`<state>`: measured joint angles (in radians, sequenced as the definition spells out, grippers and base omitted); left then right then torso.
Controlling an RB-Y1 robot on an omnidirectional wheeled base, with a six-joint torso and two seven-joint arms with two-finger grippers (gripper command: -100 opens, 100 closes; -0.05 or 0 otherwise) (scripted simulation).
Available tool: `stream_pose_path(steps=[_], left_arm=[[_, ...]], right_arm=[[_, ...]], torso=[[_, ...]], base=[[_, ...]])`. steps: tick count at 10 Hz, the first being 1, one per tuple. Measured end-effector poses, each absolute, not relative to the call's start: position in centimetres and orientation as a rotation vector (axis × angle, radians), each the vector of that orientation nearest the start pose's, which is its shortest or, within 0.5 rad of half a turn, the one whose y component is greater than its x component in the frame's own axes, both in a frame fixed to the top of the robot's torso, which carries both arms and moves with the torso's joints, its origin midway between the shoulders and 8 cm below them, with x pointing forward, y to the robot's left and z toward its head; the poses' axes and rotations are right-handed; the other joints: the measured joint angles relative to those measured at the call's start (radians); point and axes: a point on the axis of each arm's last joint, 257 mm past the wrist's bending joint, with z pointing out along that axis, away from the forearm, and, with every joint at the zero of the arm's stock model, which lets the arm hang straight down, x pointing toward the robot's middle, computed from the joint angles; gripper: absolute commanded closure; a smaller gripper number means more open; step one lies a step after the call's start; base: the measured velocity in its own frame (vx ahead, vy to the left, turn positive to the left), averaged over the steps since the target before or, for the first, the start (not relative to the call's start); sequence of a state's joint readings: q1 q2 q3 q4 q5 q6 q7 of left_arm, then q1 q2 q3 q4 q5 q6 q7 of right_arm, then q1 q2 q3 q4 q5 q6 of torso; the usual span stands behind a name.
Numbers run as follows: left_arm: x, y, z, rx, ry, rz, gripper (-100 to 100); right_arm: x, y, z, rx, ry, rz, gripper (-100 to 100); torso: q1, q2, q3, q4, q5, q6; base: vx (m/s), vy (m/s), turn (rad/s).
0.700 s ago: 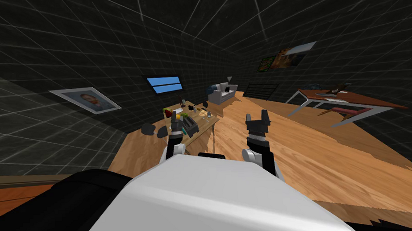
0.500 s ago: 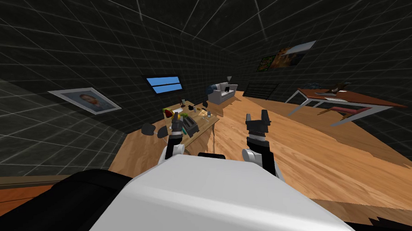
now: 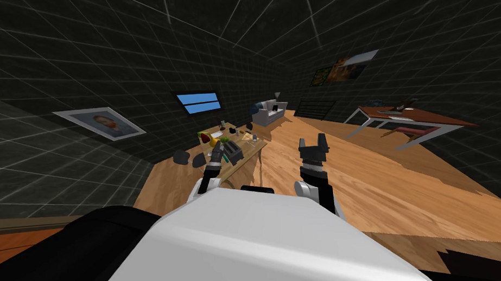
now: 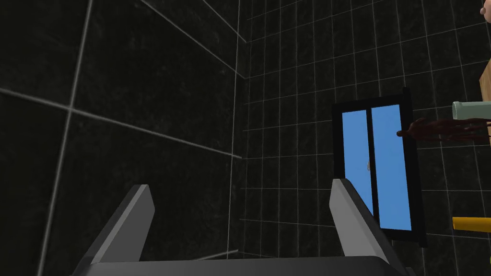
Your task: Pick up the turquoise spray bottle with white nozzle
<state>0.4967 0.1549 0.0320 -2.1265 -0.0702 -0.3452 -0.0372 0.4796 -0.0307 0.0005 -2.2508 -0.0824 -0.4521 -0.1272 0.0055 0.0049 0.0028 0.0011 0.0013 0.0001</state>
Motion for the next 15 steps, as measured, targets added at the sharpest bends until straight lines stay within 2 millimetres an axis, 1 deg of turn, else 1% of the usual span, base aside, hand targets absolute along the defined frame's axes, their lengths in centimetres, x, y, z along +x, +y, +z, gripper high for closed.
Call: stream_pose_path(steps=[1, 2, 4, 6, 7, 8, 9, 11, 12, 15], left_arm=[[39.3, 29.9, -9.5, -0.726, 1.036, -1.059, -100], [39.2, 30.3, -11.3, -0.733, 1.083, -1.027, -100], [39.0, 31.4, -14.3, -0.744, 1.175, -0.959, -100], [38.9, 33.1, -17.0, -0.753, 1.264, -0.886, -100], [39.2, 33.6, -18.4, -0.755, 1.305, -0.851, -100], [39.0, 34.2, -20.3, -0.76, 1.35, -0.812, -100], [38.1, 35.0, -22.1, -0.757, 1.407, -0.761, -100], [38.0, 37.0, -25.0, -0.745, 1.506, -0.666, -100], [37.4, 37.7, -26.3, -0.739, 1.548, -0.623, -100], [37.1, 39.6, -29.0, -0.703, 1.639, -0.519, -100]], right_arm=[[35.8, -28.6, 0.9, 0.787, 0.588, 1.465, 0], [35.8, -28.6, 0.9, 0.787, 0.588, 1.465, 0], [35.8, -28.6, 0.9, 0.787, 0.588, 1.465, 0], [35.8, -28.6, 0.9, 0.787, 0.588, 1.465, 0], [35.8, -28.6, 0.9, 0.787, 0.588, 1.465, 0], [35.8, -28.6, 0.9, 0.787, 0.588, 1.465, 0], [35.8, -28.6, 0.9, 0.787, 0.588, 1.465, 0], [35.8, -28.6, 0.9, 0.787, 0.588, 1.465, 0], [35.8, -28.6, 0.9, 0.787, 0.588, 1.465, 0], [35.8, -28.6, 0.9, 0.787, 0.588, 1.465, 0]], torso=[[0.0, 0.0, 0.0, 0.0, 0.0, 0.0], [0.0, 0.001, 0.0, 0.0, 0.0, 0.0], [0.002, 0.001, 0.001, 0.0, 0.0, 0.0], [0.0, -0.001, 0.0, 0.0, 0.0, 0.0], [0.0, -0.001, -0.001, 0.0, 0.0, 0.0], [-0.001, -0.002, -0.001, 0.0, 0.0, 0.0], [0.0, 0.0, 0.0, 0.0, 0.0, 0.0], [0.0, -0.002, -0.001, 0.0, 0.0, 0.0], [-0.001, -0.004, -0.002, -0.001, 0.0, 0.0], [-0.005, -0.008, -0.004, -0.001, -0.001, 0.0]], base=[[-0.082, 0.065, -0.046], [-0.104, 0.091, -0.05], [-0.08, 0.094, -0.073], [-0.057, 0.067, -0.055], [-0.054, 0.063, -0.051], [-0.087, 0.075, -0.103], [-0.073, 0.075, -0.097], [-0.027, 0.066, -0.077], [-0.007, 0.031, -0.031], [0.029, -0.012, -0.062]])
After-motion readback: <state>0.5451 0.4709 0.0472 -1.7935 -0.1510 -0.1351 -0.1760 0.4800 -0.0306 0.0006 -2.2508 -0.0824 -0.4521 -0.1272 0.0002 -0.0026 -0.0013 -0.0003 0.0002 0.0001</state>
